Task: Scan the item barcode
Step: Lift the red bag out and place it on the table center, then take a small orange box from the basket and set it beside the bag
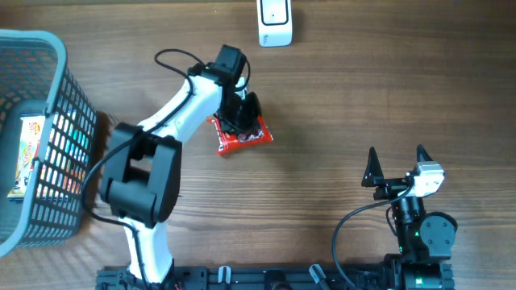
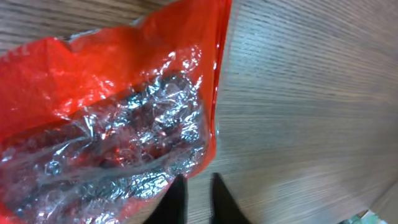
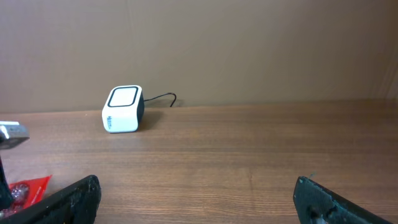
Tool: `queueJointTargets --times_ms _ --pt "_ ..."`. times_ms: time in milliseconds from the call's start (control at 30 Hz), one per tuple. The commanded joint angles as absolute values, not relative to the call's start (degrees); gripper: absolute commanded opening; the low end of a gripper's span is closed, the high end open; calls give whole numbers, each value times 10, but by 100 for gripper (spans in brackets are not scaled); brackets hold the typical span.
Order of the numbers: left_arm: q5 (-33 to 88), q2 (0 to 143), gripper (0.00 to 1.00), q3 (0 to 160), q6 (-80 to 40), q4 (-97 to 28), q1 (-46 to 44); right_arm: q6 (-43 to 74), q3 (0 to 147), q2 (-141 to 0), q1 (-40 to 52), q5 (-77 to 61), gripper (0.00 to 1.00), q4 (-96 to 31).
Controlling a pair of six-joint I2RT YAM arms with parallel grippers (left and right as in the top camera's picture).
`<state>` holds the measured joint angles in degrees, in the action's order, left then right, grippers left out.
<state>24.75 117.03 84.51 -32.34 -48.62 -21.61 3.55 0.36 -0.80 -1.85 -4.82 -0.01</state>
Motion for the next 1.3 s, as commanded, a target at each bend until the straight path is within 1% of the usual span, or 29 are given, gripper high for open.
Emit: queueJointTargets --times_ms 0,33,67,100,133,167,233,267,333,367,400,467,500,533,600,633,733,833,967,1033,1100,1167,1200,1267 --pt "218 1139 23 874 -291 -518 -191 34 3 -5 -17 -43 100 1" --pt "192 1123 25 900 -287 -551 -179 34 3 -5 -17 -43 100 1" --pt "137 1099 33 947 -287 -608 -163 34 3 -5 -17 -43 100 1" --pt "88 1080 47 992 -287 -653 -152 34 3 -5 -17 -43 100 1" --pt "33 1058 79 1049 -287 -698 -142 34 3 -5 -17 -43 100 1" --pt "-6 1039 100 1089 -287 -722 -130 34 3 -5 -17 -43 100 1" --pt "-70 990 100 1165 -287 -749 -86 34 3 -5 -17 -43 100 1" --pt "-74 960 100 1187 -289 -747 -48 34 3 -5 -17 -43 100 1" --pt "-74 901 100 1195 -330 -739 66 34 3 -5 -17 -43 100 1" --pt "-73 885 100 1195 -337 -740 117 34 3 -5 -17 -43 100 1" --pt "-74 872 100 1195 -337 -743 188 34 3 -5 -17 -43 100 1" --pt "-68 873 100 1195 -337 -770 333 34 3 -5 -17 -43 100 1" --pt "-64 882 100 1191 -337 -783 387 34 3 -5 -17 -43 100 1" --pt "-51 897 100 1181 -336 -798 438 34 3 -5 -17 -43 100 1" --pt "-34 929 100 1153 -332 -823 494 34 3 -5 -17 -43 100 1" --pt "-29 944 100 1136 -332 -830 504 34 3 -5 -17 -43 100 1" --pt "55 1013 100 1040 -241 -804 503 34 3 -5 -17 -43 100 1" --pt "60 1071 98 981 -196 -775 495 34 3 -5 -17 -43 100 1" --pt "60 1126 98 953 -197 -762 493 34 3 -5 -17 -43 100 1" --pt "65 1138 95 935 -197 -753 493 34 3 -5 -17 -43 100 1" --pt "86 1141 88 905 -197 -729 493 34 3 -5 -17 -43 100 1" --pt "86 1141 72 892 -197 -720 493 34 3 -5 -17 -43 100 1" --pt "86 1141 65 892 -197 -720 493 34 3 -5 -17 -43 100 1" --pt "86 1141 49 892 -197 -720 493 34 3 -5 -17 -43 100 1"
